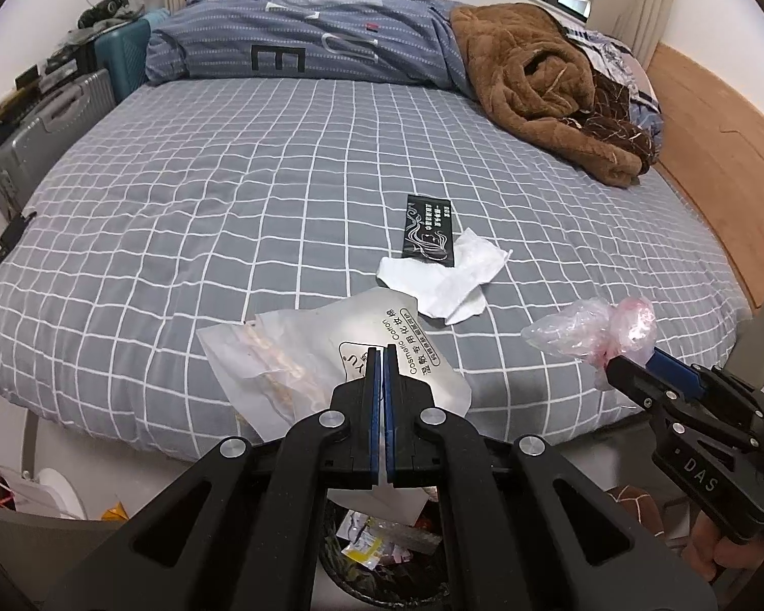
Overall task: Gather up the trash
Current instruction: 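Lift the white packaging bag and clear plastic bag and carry them toward the bin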
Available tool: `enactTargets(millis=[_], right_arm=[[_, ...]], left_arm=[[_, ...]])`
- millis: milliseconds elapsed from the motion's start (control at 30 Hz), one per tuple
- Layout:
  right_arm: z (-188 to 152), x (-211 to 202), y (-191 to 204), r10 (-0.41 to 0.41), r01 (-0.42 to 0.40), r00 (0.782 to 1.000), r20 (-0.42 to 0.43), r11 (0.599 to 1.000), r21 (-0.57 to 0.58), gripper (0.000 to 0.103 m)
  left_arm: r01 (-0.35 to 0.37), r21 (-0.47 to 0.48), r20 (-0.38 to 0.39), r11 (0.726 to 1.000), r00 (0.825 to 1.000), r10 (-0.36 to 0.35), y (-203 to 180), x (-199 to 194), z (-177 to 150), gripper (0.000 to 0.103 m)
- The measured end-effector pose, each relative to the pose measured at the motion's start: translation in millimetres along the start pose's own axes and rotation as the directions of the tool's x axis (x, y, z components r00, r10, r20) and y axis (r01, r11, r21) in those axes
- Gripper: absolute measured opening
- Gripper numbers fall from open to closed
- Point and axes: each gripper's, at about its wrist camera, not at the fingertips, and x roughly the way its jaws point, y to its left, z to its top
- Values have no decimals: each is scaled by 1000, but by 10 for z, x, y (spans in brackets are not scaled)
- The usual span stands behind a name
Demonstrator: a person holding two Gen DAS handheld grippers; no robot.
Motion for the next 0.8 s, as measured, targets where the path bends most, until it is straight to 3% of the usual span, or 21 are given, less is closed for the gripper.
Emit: enactTargets(millis=[800], right_arm=[[-542,-483,102,12,-13,999,35,1000,10,34]], left_arm=[[39,27,23,999,999,-40,-175,-499,-588,0]])
